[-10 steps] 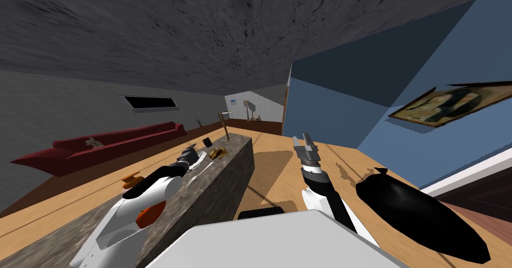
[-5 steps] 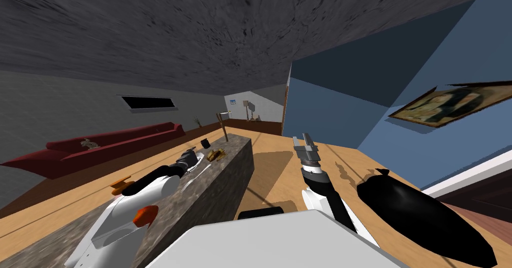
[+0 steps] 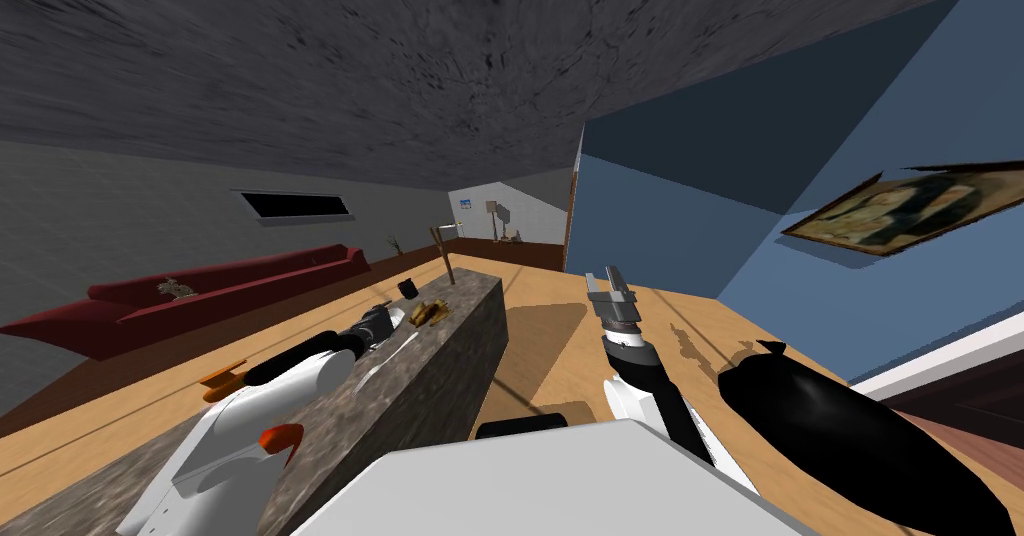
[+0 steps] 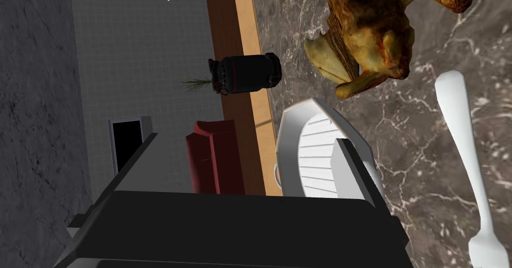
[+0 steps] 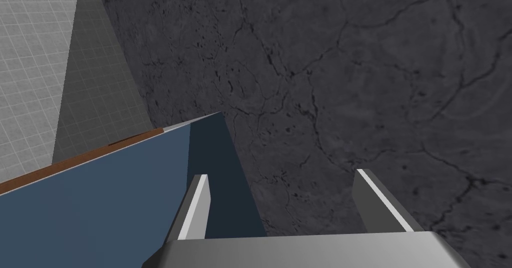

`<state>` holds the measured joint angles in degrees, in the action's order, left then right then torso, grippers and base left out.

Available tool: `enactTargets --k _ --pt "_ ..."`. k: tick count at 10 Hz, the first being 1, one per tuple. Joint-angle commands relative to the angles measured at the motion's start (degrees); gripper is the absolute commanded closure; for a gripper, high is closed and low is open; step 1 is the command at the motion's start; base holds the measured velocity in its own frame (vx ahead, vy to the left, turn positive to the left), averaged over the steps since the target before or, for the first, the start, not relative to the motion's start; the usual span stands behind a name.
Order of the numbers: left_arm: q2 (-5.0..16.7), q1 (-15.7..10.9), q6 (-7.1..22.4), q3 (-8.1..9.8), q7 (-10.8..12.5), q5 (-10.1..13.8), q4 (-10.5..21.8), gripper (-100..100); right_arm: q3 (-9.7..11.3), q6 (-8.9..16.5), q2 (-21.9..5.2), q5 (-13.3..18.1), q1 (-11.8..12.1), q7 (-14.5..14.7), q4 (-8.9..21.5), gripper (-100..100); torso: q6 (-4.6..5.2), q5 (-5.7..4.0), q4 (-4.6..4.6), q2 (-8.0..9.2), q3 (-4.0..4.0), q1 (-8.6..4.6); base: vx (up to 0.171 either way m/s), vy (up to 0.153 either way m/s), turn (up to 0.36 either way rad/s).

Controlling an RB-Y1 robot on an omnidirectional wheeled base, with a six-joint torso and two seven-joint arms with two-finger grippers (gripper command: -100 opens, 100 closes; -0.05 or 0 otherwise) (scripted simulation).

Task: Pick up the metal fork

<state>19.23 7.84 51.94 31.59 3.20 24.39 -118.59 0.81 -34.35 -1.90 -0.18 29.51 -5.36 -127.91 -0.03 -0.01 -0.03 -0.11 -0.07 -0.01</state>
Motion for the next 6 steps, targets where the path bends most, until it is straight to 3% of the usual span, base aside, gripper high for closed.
enactTargets --k 1,6 --pt "0.2 -0.02 2.86 0.27 0.08 0.32 0.61 -100 0.0 0.0 0.0 0.0 0.0 0.0 0.0 0 0.0 0.0 0.0 0.0 0.0 0.0 0.047 -0.012 0.006" --pt "1.25 -0.19 9.85 1.35 1.07 1.11 1.91 -100 0.0 0.0 0.0 0.0 0.0 0.0 0.0 0 0.0 0.0 0.0 0.03 0.01 0.01 0.041 -0.006 0.011"
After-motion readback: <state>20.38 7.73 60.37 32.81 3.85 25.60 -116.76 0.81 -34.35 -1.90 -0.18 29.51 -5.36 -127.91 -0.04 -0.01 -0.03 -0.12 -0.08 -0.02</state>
